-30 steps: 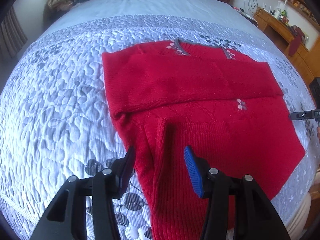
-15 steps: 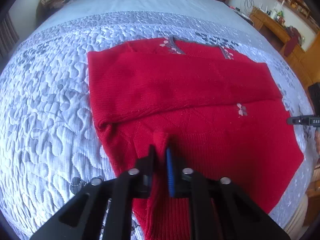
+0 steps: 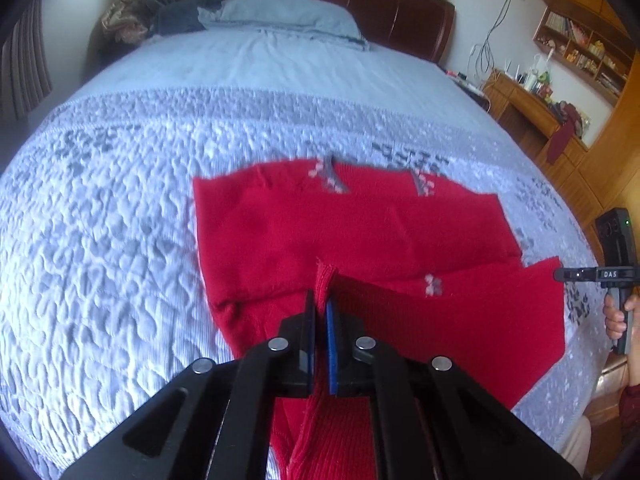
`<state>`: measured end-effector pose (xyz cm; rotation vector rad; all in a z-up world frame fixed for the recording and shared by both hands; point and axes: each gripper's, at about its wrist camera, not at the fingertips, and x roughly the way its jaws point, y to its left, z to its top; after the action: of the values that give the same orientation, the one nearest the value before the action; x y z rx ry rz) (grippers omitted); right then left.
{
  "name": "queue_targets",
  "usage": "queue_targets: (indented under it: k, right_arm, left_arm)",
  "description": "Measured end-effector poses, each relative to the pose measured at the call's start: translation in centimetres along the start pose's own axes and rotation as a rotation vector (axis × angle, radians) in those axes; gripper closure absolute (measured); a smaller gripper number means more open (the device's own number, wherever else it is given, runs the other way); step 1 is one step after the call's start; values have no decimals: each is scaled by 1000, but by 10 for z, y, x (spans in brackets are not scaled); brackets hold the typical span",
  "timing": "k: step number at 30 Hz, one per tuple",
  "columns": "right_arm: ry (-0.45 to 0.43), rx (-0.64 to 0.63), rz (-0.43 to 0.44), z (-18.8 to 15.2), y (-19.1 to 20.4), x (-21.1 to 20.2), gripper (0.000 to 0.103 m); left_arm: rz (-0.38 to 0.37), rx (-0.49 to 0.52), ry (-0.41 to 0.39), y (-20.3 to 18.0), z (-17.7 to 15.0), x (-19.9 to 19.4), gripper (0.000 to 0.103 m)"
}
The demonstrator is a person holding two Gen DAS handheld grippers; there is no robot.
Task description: Fold small clothes
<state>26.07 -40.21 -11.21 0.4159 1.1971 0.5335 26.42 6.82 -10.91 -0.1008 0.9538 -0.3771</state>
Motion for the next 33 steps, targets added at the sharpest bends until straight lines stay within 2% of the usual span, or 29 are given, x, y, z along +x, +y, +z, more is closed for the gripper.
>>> queue_targets:
  k: [7,15,20,22,30,33]
  right_arm:
    - [-96,2,-3,35,4,-26,99]
    - [-102,36,-73,128,-9,-15,99]
    - [-76,87,-132,176,-30,15,100]
    - [-54,108,-154,187,-40,30,100]
    - [38,196,-229,188,-79,92,99]
    - [58,218,-261,184,-89,105,97]
  left_arm:
    - [-8,-68,-112,3,42,-11,99]
    - [36,-107,-156,19,112,26,99]
    - [90,-137,-128,36,146,73,99]
    - [116,-148,-92,46,151,96,99]
    - [193,-123,73,60,126,171,98]
    - [216,-124,111,62,119,184,92]
